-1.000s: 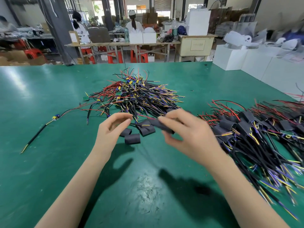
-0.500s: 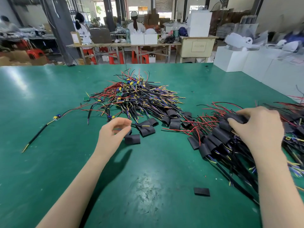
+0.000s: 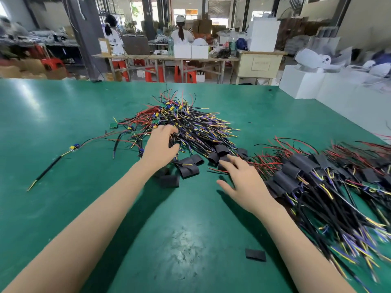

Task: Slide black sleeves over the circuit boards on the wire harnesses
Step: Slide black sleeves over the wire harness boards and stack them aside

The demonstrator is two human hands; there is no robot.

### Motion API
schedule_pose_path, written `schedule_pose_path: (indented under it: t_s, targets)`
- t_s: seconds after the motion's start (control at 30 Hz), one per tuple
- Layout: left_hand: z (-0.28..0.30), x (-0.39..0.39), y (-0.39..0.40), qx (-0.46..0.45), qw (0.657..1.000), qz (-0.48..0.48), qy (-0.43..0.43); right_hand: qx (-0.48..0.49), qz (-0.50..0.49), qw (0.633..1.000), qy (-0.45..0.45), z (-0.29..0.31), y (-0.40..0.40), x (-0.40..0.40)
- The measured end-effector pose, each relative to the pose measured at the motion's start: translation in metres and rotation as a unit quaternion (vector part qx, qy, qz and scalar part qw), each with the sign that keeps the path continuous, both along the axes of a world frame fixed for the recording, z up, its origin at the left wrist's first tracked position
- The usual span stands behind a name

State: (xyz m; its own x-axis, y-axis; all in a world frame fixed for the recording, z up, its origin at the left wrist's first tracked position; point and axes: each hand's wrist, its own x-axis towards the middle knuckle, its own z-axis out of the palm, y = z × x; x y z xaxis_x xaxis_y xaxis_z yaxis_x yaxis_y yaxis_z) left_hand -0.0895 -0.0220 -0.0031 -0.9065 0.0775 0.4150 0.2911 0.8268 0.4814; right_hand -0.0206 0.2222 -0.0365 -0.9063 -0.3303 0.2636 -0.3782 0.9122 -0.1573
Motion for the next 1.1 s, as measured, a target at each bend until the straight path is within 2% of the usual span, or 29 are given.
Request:
schedule_pose_path:
  t_s: [0.13, 0.23, 0.3, 0.37, 0.5, 0.6, 0.8, 0.93, 1.1]
  targets:
    - [0.013, -0.047, 0.007, -0.172, 0.985, 0.022, 0.008, 0.059, -0.011, 0.998, -0.018, -0.009, -0.003, -0.009]
    - [0.023, -0.076, 0.006, -0.321, 0.946, 0.046, 0.006, 0.054, -0.013, 0.998, 0.004, -0.008, -0.001, -0.011]
    - [0.028, -0.091, 0.001, -0.412, 0.908, 0.073, -0.009, 0.058, -0.009, 0.998, 0.012, -0.007, -0.001, -0.012]
    - [0.032, -0.103, -0.005, -0.474, 0.875, 0.101, -0.025, 0.065, -0.011, 0.998, 0.009, -0.006, -0.002, -0.012]
    - [0.039, -0.118, -0.003, -0.539, 0.834, 0.112, -0.04, 0.073, -0.012, 0.997, 0.002, -0.006, -0.004, -0.011]
    - [0.038, -0.125, 0.002, -0.567, 0.818, 0.08, -0.05, 0.072, -0.013, 0.997, -0.002, -0.008, -0.003, -0.012]
    - [0.036, -0.13, 0.002, -0.524, 0.847, 0.062, -0.065, 0.032, -0.03, 0.999, 0.009, -0.008, -0.001, -0.014]
    - [0.03, -0.129, -0.001, -0.484, 0.869, 0.041, -0.098, 0.041, -0.02, 0.999, -0.001, -0.008, -0.001, -0.013]
    - [0.028, -0.122, -0.01, -0.471, 0.874, 0.023, -0.116, 0.03, -0.012, 0.999, 0.0, -0.006, -0.001, -0.01]
